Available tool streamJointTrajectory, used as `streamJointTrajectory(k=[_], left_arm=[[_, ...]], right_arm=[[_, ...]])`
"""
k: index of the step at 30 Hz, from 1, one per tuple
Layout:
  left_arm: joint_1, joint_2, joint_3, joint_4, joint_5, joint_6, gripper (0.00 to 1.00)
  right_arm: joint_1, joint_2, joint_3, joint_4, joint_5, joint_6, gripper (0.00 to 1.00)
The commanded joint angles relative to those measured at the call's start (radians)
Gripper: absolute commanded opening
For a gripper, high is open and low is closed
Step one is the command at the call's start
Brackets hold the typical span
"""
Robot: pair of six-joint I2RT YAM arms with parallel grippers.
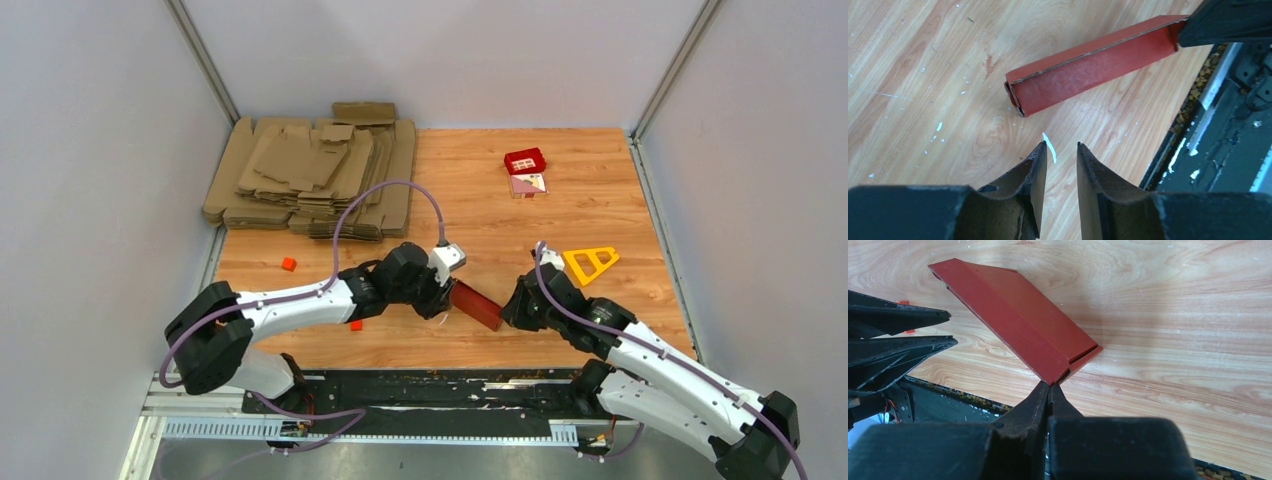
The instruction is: Fold the paper box
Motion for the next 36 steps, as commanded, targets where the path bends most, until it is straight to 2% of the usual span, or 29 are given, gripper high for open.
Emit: streamJointTrajectory(k=[1, 4, 8, 16, 21, 29, 36], left_arm=[[0.04, -0.069, 0.024, -0.004, 0.082, -0.047, 0.37], [0.089, -0.096, 0.015, 0.016, 0.125, -0.089, 0.39], [0.112, -0.112, 0.028, 0.017, 0.114, -0.112, 0.43], [0.128, -0.084, 0.058, 0.101, 0.055, -0.201, 0.68], [0.128, -0.04, 0.071, 0.149, 0.04, -0.252, 0.73], [0.129, 0.063, 0.096, 0.205, 0.026, -0.283, 0.74], [0.129, 0.113, 0.08, 0.227, 0.026, -0.287, 0.61]], right_arm=[[-0.002, 0.007, -0.023, 0.011, 0.004, 0.0, 0.02], [-0.002, 0.007, -0.024, 0.011, 0.004, -0.001, 0.02], [-0.002, 0.007, -0.021, 0.011, 0.005, -0.004, 0.03], [-0.002, 0.006, -0.02, 0.012, -0.001, -0.01, 0.03], [-0.002, 0.001, -0.02, 0.011, -0.004, -0.009, 0.03], [-0.002, 0.001, -0.028, 0.02, -0.015, -0.011, 0.03], [-0.002, 0.002, -0.027, 0.02, -0.016, -0.013, 0.03]])
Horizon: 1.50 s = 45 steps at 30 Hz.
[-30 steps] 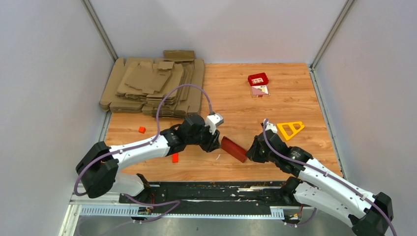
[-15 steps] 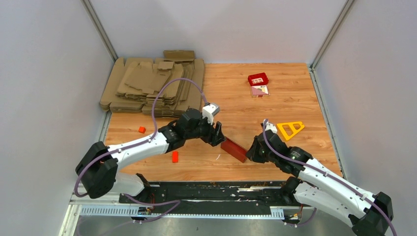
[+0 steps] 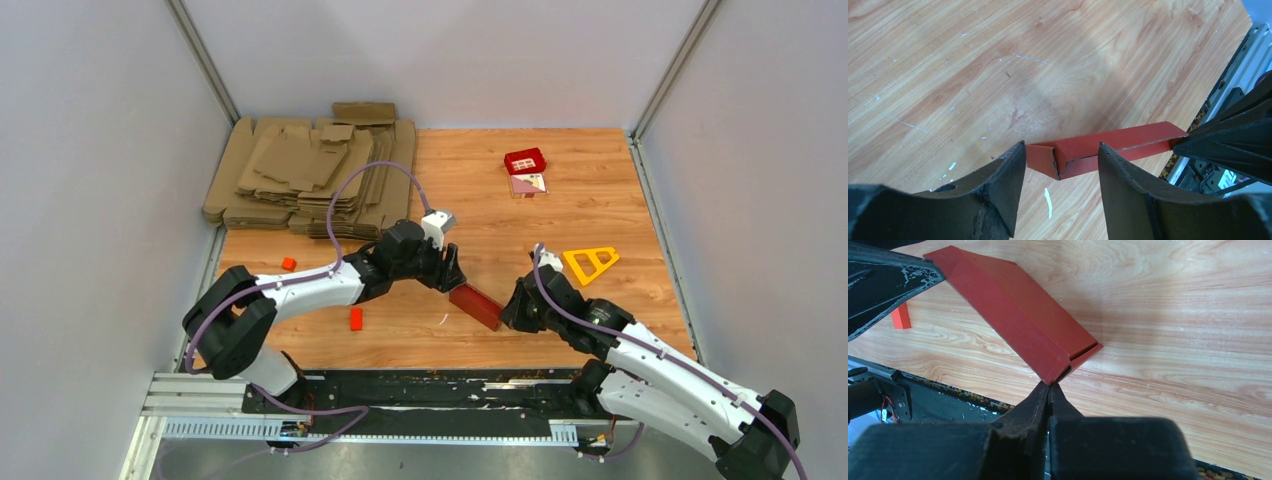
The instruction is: Fold the paper box
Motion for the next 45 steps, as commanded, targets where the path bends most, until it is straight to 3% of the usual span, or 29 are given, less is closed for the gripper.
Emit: streamJointTrajectory(k=[1, 7, 11, 20, 28, 30, 32, 37, 45], left_arm=[[0.004, 0.015, 0.008, 0.063, -0.014, -0.016, 0.6], [0.004, 0.005, -0.076, 0.14, 0.0, -0.038, 0.5], [0.004, 0.02, -0.134, 0.22, 0.004, -0.056, 0.45], [0.004, 0.021, -0.154, 0.22, -0.007, -0.041, 0.42], [0.004, 0.016, -0.156, 0.206, -0.009, -0.028, 0.39], [0.004, 0.011, -0.159, 0.203, -0.01, -0.025, 0.38], [0.004, 0.008, -0.159, 0.198, -0.008, -0.023, 0.38], [0.004, 0.002, -0.166, 0.192, -0.004, -0.02, 0.38], [0.004, -0.002, -0.168, 0.185, -0.002, -0.014, 0.37]], right_arm=[[-0.002, 0.0, -0.009, 0.007, -0.004, -0.013, 0.03], [-0.002, -0.002, -0.007, 0.004, -0.002, -0.014, 0.06], [-0.002, -0.003, -0.003, 0.007, -0.005, -0.02, 0.17], [-0.002, -0.021, 0.041, -0.013, -0.025, -0.075, 0.38], [-0.002, -0.056, 0.108, -0.045, 0.01, -0.142, 0.5], [-0.002, -0.052, 0.126, -0.04, 0.033, -0.16, 0.49], [-0.002, -0.041, 0.14, -0.022, 0.043, -0.181, 0.41], [-0.002, 0.022, 0.147, 0.011, 0.071, -0.199, 0.01], [-0.002, 0.107, 0.048, 0.091, 0.025, -0.174, 0.0]])
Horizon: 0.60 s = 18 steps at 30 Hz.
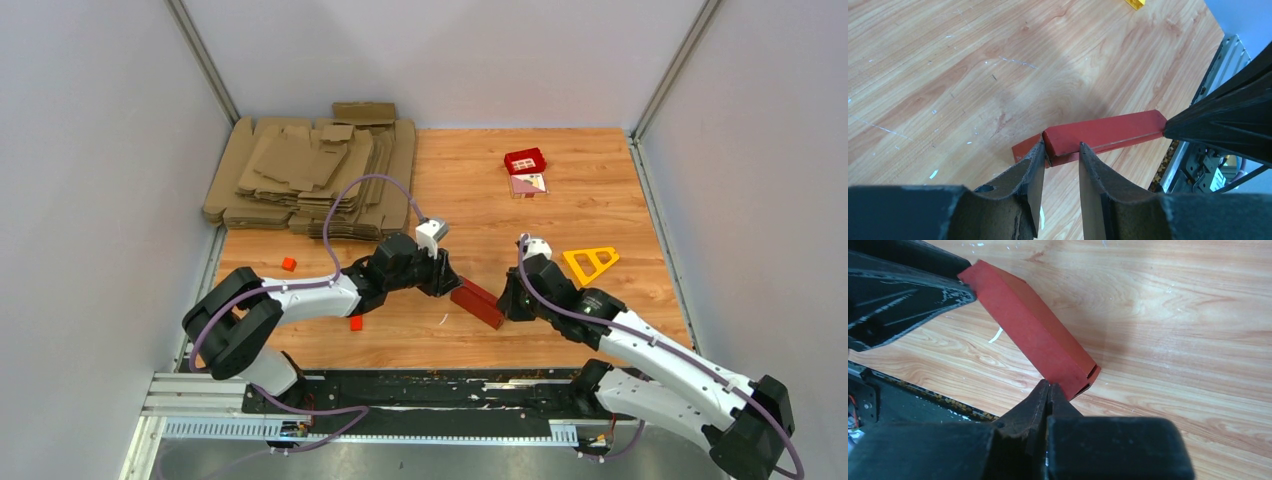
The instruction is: Fold the paper box
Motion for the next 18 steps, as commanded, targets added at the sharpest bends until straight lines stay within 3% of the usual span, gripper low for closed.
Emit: streamJointTrajectory(k=[1, 7, 14, 18], left_arm=[[0.004, -0.008, -0.026, -0.072, -0.021, 0.039, 0.37], [0.004, -0.003, -0.031, -0.067, -0.018, 0.042, 0.36], [0.004, -0.015, -0.033, -0.071, -0.017, 0.043, 0.35], [0.004, -0.023, -0.032, -0.08, -0.019, 0.048, 0.35]], right_arm=[[-0.002, 0.028, -0.057, 0.068, -0.025, 0.011, 0.0], [-0.002, 0.014, -0.081, 0.077, -0.046, 0.026, 0.0], [-0.002, -0.004, 0.061, 0.004, 0.015, -0.046, 0.0], [-0.002, -0.008, 0.06, -0.008, 0.047, -0.061, 0.0]])
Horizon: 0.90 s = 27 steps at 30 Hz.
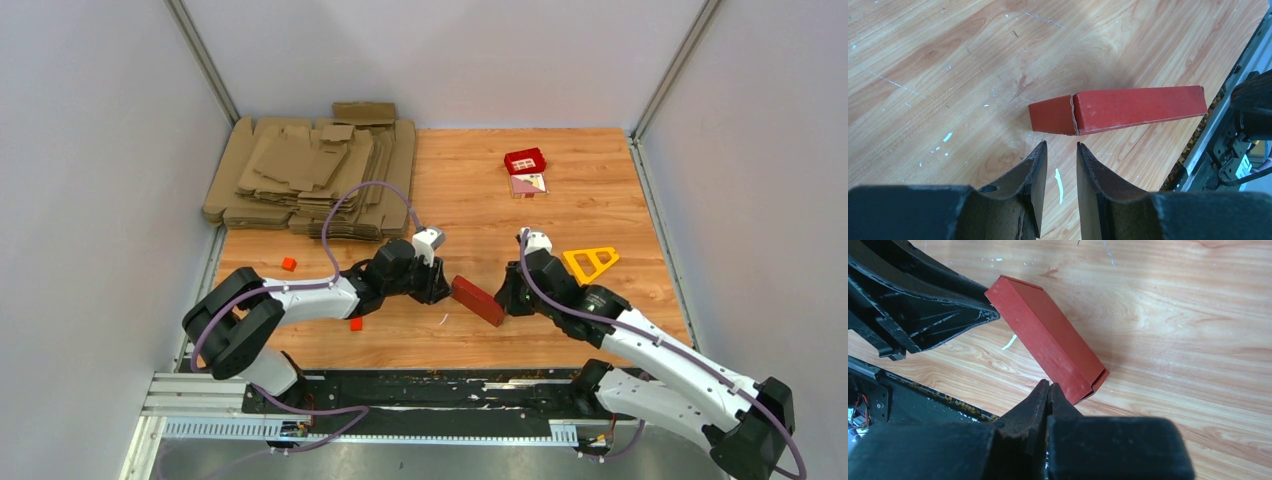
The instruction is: Fold the paper box
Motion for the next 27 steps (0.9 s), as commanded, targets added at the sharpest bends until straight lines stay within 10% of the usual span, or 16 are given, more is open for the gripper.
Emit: streamJointTrajectory(k=[1, 19, 27], left_arm=[[0.004, -0.024, 0.002, -0.001, -0.011, 0.027, 0.35], [0.005, -0.126, 0.202, -0.244, -0.037, 0.091, 0.42], [0.005, 0.002, 0.271, -0.271, -0.052, 0.109, 0.11]], right_arm=[[-0.002, -0.02, 0.02, -0.014, 0.054, -0.037, 0.0], [-0.002, 0.007, -0.119, 0.067, -0.034, 0.002, 0.0], [-0.002, 0.017, -0.118, 0.072, -0.048, 0.002, 0.0]])
